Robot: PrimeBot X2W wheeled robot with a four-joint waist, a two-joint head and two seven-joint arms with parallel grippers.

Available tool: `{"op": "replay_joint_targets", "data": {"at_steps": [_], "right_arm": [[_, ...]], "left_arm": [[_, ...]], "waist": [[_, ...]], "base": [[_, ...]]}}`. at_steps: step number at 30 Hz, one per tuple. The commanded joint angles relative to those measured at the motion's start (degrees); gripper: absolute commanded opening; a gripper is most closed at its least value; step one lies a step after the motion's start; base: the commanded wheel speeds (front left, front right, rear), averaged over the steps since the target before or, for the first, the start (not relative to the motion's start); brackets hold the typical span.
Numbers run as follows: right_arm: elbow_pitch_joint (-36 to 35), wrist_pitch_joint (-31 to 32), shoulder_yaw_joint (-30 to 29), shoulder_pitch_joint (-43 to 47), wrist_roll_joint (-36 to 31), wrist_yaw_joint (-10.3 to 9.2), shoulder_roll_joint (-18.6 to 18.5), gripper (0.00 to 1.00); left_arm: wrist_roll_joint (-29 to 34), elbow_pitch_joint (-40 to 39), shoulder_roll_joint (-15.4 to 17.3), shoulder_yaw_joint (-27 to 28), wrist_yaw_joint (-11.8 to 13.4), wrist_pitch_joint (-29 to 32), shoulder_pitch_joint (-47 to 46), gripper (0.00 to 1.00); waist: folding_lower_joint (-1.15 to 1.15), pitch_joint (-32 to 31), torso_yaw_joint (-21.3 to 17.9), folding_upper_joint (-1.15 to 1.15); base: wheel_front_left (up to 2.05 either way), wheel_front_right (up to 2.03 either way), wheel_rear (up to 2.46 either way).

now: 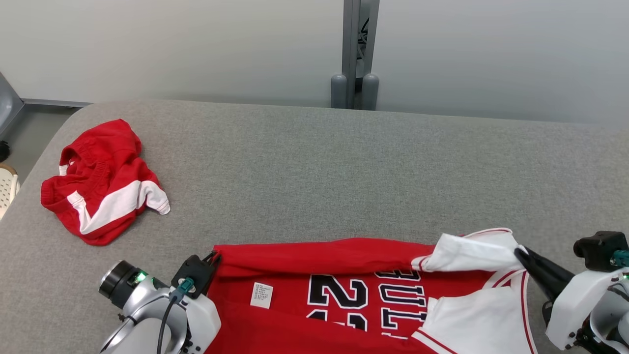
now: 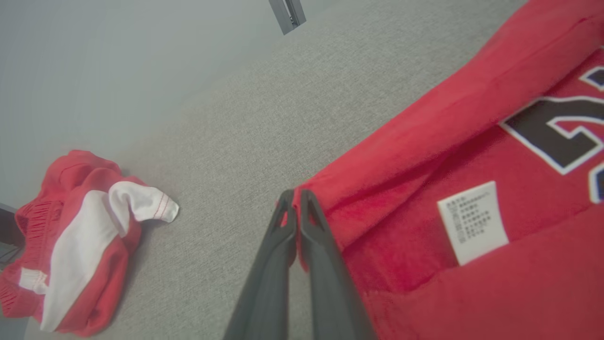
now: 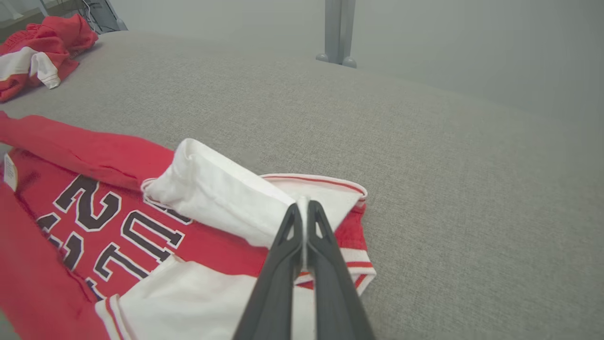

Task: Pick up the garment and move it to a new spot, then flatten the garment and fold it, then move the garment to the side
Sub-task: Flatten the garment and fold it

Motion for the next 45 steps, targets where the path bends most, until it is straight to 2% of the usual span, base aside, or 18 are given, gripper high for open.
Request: {"op": "replay_joint_targets", "data": {"at_steps": [1,7,10,15,21,27,34,45], "right_arm": [[-2.5,2.2,-0.3,1.7,1.4,-0.01,-1.1,0.0],[-10.2,11.9,-2.1,5.7,7.4,0.0,-4.5,0.0],[-14.0,19.1,-4.5,8.2,11.7,0.01,-6.3,0.0],[-18.4,26.4,-7.5,11.0,15.0,0.0,-7.8,0.0],[-21.4,33.9,-11.1,14.2,16.6,0.0,-7.9,0.0],[-23.5,35.5,-15.9,16.4,13.0,0.0,-5.8,0.0],[-23.8,38.3,-18.3,18.7,9.8,0.0,-3.9,0.0],[-25.1,43.1,-20.8,20.4,9.1,0.0,-1.3,0.0]], "left_arm": [[0.0,-1.1,0.5,-0.3,0.4,0.5,1.0,0.0],[-0.2,-4.8,2.1,-1.3,0.1,2.6,3.2,0.0],[-0.4,-7.3,2.9,-1.7,0.3,3.8,4.2,0.0],[-0.5,-10.1,3.7,-2.2,0.6,5.4,5.2,0.0],[-0.6,-12.3,4.9,-2.7,0.7,6.8,5.8,0.0],[-0.8,-14.9,6.4,-3.5,0.1,7.7,6.4,0.0],[-1.1,-18.1,8.1,-4.7,-1.4,9.9,7.5,0.0],[-1.0,-17.9,9.8,-6.1,-1.7,10.9,8.2,0.0]], "waist": [[0.0,-0.2,-0.1,0.0],[0.0,-0.6,-0.2,0.0],[0.0,-0.6,-0.3,0.0],[0.0,-0.4,-0.3,0.0],[0.0,-0.5,-0.1,0.0],[0.0,-0.7,0.4,0.0],[0.0,-1.0,1.1,0.0],[0.0,-0.1,1.1,0.0]], "base": [[0.0,0.0,0.0],[0.0,0.0,0.0],[0.0,0.0,0.0],[0.0,0.0,0.0],[0.0,0.0,0.0],[0.0,0.0,0.0],[0.0,0.0,0.0],[0.0,0.0,0.0]]}}
